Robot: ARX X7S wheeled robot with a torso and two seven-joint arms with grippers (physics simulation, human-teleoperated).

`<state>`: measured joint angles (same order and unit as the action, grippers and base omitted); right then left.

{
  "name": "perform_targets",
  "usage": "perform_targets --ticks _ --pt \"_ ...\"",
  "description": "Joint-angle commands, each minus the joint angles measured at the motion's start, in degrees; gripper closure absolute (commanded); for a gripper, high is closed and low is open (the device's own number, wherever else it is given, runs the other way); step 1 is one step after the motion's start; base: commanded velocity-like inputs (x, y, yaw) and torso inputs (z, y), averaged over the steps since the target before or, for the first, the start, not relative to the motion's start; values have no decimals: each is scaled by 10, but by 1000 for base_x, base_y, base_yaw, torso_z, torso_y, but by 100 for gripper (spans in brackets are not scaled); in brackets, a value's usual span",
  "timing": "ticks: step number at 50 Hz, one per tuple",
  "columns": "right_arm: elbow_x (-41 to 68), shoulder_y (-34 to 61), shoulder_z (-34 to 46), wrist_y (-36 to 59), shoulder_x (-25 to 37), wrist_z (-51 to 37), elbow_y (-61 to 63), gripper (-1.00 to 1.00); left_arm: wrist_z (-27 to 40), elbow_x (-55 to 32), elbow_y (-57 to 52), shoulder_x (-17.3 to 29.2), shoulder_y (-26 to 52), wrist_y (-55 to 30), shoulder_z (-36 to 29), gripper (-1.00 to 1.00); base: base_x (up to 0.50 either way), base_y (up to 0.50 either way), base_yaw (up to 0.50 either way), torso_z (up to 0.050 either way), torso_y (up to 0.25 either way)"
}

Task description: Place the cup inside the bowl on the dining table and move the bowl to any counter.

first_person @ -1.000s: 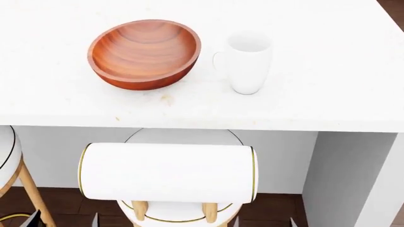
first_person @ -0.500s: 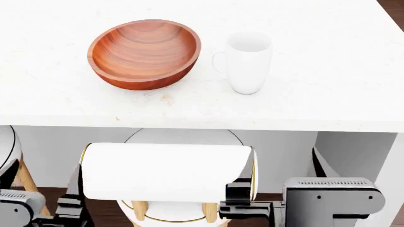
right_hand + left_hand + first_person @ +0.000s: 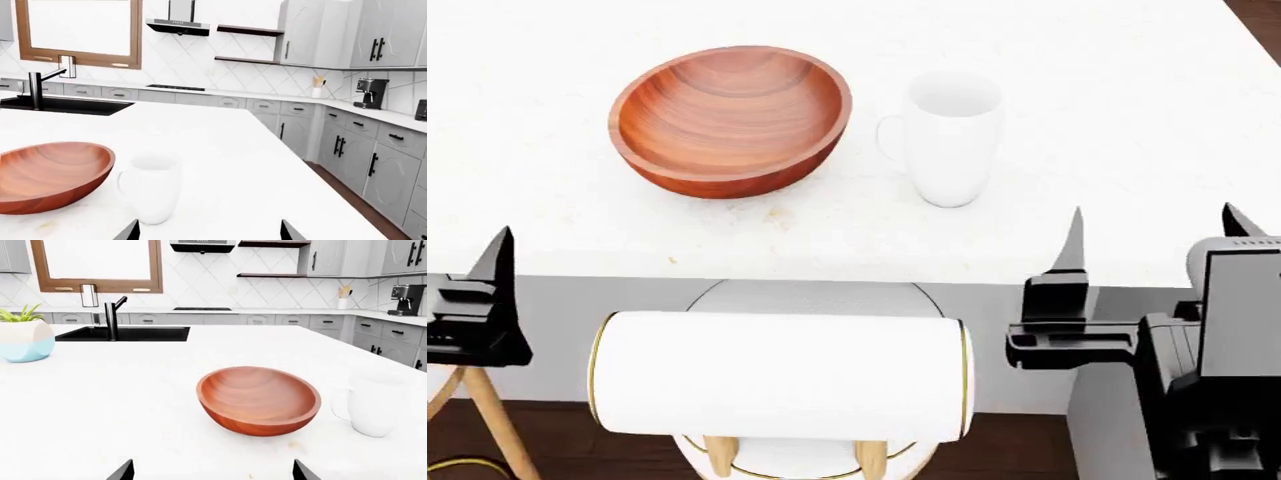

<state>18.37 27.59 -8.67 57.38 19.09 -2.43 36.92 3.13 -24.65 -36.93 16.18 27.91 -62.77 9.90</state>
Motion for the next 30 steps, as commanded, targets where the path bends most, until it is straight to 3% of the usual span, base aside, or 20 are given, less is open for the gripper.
perform_targets --ticks 1,20,30 --pt "23 10 -36 61 21 10 24 -100 -6 -24 -24 11 8 -51 40 -100 324 98 0 0 0" --pt "40 -8 -82 85 35 15 52 -100 2 -45 -45 10 29 -81 44 -100 427 183 0 0 0" --pt "51 -22 -103 90 35 19 68 -100 4 -53 -51 11 30 -85 56 -100 489 -44 0 0 0"
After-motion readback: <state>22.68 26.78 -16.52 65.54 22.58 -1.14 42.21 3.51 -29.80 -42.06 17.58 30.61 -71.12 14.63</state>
